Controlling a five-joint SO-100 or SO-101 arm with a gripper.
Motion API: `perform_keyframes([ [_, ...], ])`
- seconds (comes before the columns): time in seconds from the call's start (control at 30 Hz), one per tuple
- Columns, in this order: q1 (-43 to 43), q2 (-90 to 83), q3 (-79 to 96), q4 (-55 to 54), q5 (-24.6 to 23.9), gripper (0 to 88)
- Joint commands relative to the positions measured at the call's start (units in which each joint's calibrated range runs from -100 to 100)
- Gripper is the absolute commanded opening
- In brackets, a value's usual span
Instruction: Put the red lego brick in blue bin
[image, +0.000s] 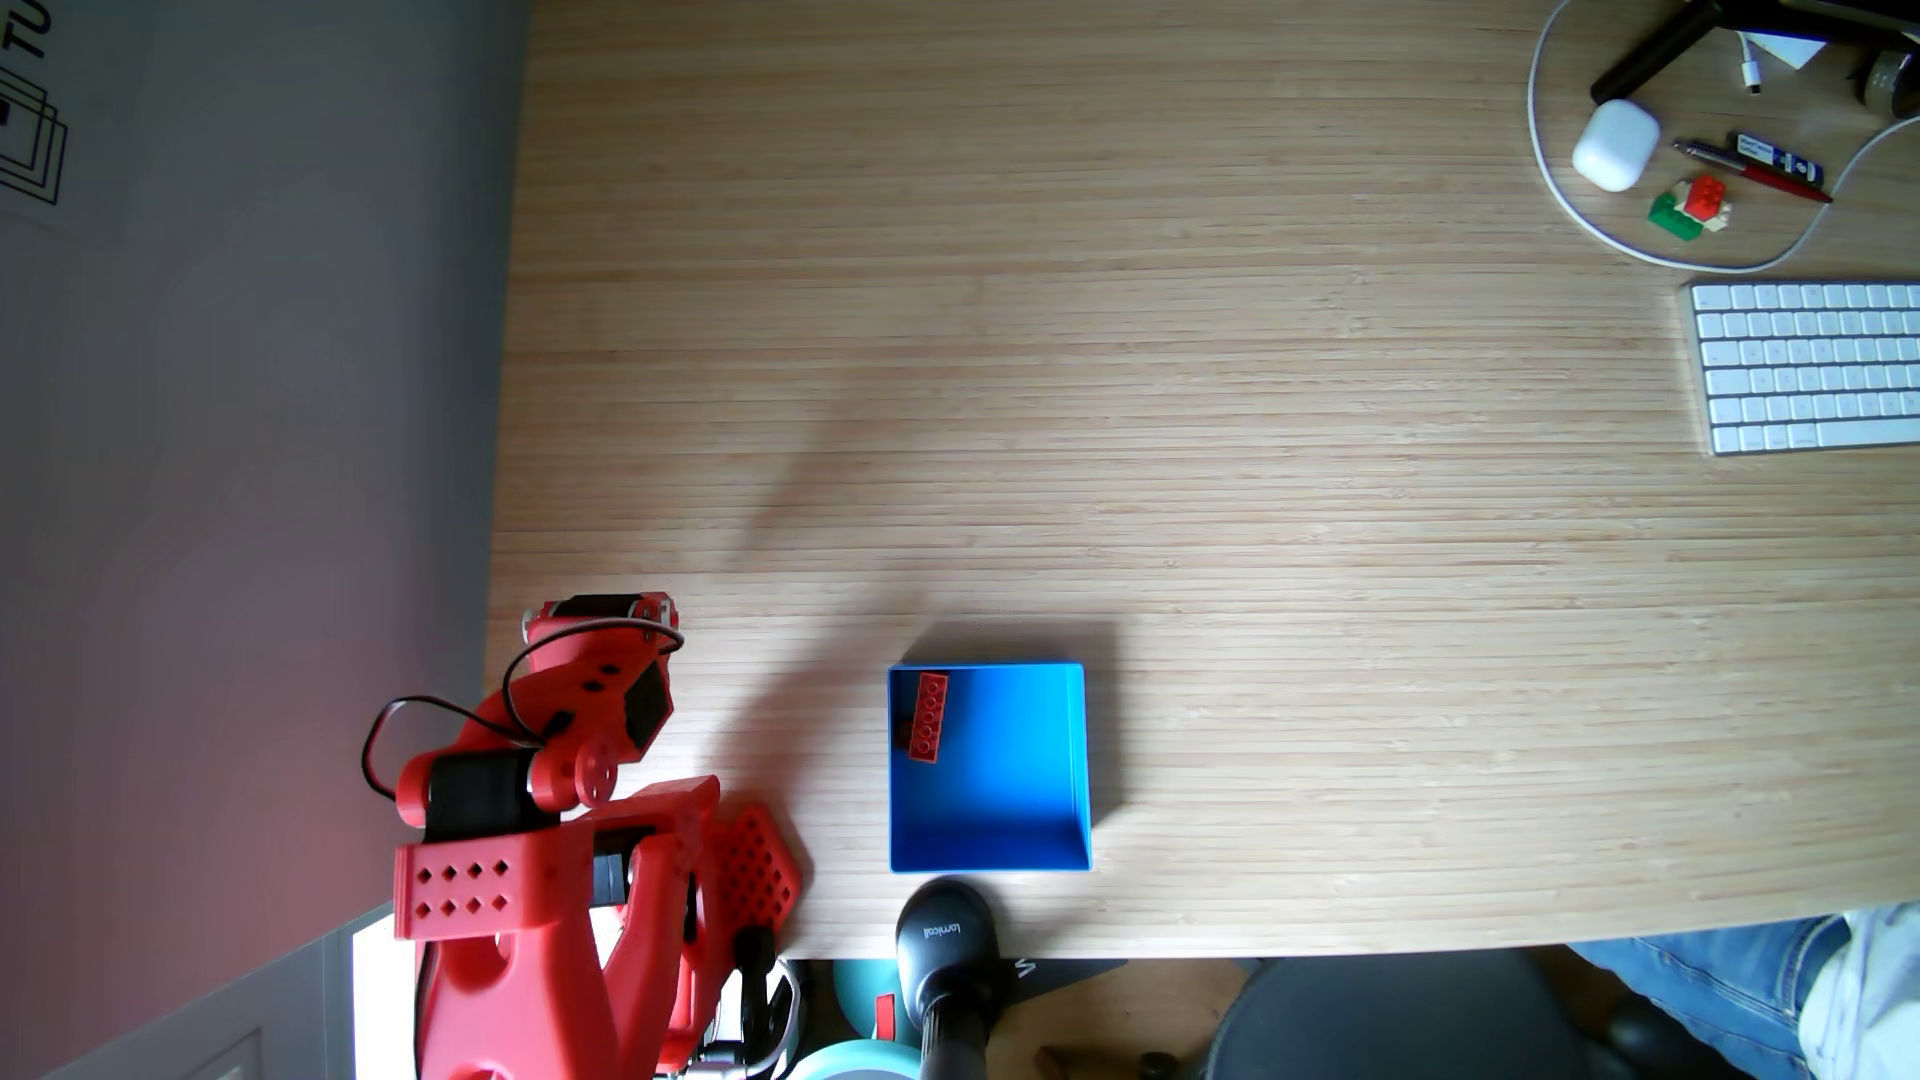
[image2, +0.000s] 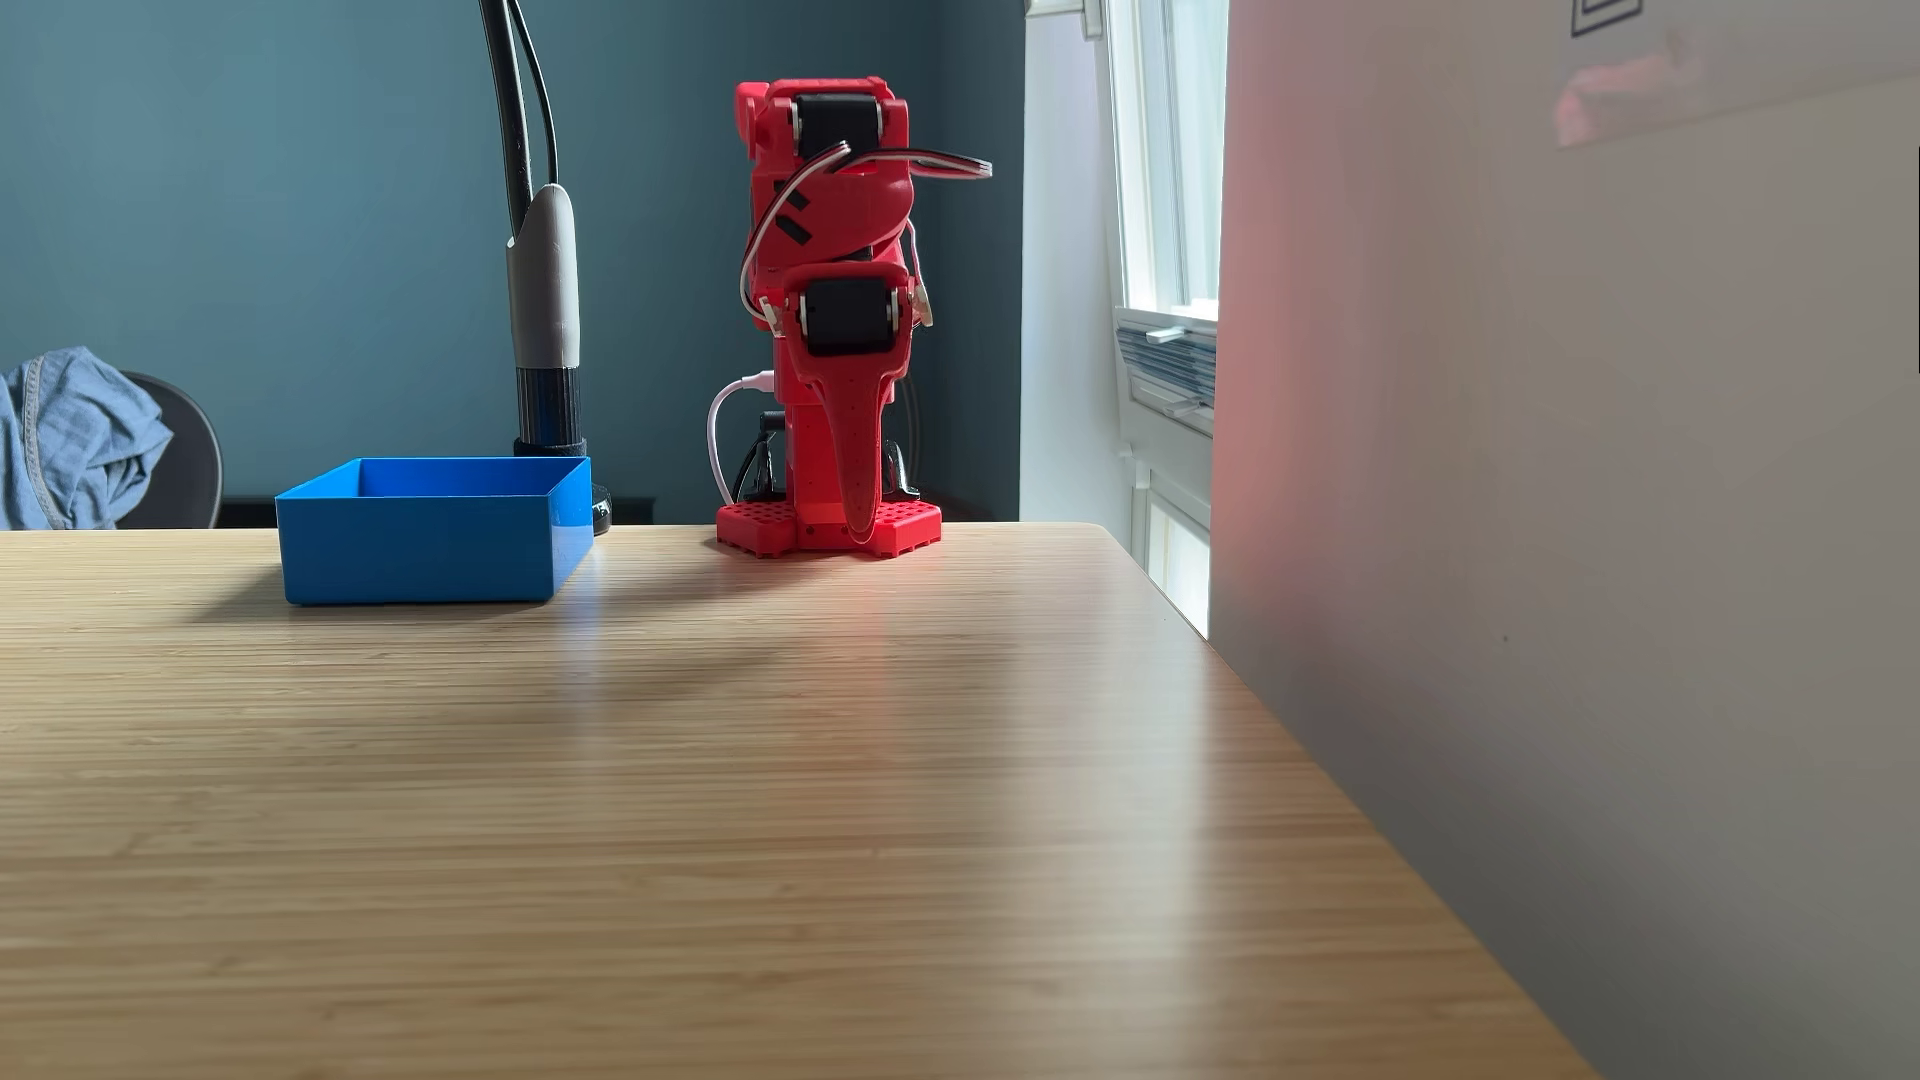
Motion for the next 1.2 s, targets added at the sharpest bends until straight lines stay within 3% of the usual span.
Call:
perform_keyframes([
  [0.0, -0.4, -7.1, 3.9, -1.5, 0.6, 0.0],
  [1.17, -1.3, -30.8, 23.0, -2.1, 0.1, 0.0],
])
